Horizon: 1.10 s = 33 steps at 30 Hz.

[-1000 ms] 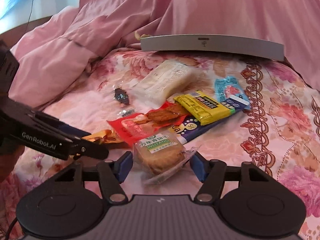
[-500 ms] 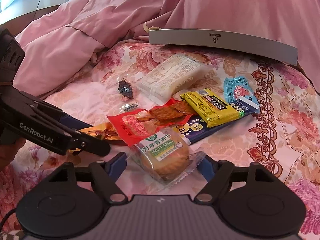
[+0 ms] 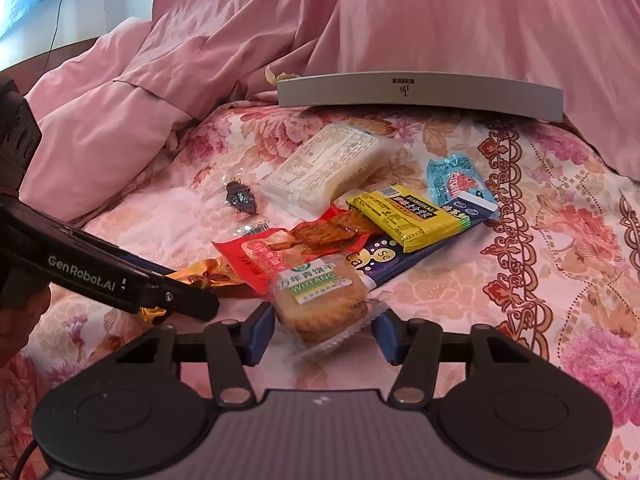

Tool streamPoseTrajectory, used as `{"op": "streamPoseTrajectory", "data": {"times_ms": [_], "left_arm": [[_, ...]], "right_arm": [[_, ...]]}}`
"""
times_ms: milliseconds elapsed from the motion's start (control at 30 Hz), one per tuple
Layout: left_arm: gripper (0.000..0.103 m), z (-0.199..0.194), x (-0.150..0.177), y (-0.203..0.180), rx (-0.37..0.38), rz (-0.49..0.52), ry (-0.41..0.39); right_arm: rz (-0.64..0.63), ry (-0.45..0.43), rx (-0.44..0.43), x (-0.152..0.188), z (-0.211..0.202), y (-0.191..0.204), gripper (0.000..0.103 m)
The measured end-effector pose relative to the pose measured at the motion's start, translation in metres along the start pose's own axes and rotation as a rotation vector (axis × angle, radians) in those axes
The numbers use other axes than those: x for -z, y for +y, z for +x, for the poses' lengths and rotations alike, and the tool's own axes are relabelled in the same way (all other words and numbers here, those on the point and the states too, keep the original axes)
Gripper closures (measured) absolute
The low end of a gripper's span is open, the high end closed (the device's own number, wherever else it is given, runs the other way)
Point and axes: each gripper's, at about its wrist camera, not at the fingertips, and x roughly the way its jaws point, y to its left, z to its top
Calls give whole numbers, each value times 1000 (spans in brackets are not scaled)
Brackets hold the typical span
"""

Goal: Organize snacks
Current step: 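Grasp the gold snack bag with the left tool while the right tool grasps the wrapped pastry, then carry gold bag and pastry into the grey tray and open both tools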

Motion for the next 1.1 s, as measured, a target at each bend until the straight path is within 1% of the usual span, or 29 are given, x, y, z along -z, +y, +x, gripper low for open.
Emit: {"op": "streamPoseTrajectory", "data": {"times_ms": [167,300,433,700,933,1100], "left_arm": [[48,-7,2,4,10,-38,12],[48,-12,2,9,26,-93,-1],[48,-17,5,11,20,-115,-14],[49,-26,13,11,10,-159,-58],[49,-28,14,14,20,-176,-81],[49,-34,12,14,37,-183,-135]], "right_arm": [[27,3,5,5,-4,-1,50],[31,1,1,5,-5,-1,50],[23,-17,2,4,-6,2,51],[35,-43,-22,4,-12,5,52],[64,-81,-35,2,-21,6,52],[69,-102,-30,-2,-23,5,52]]}}
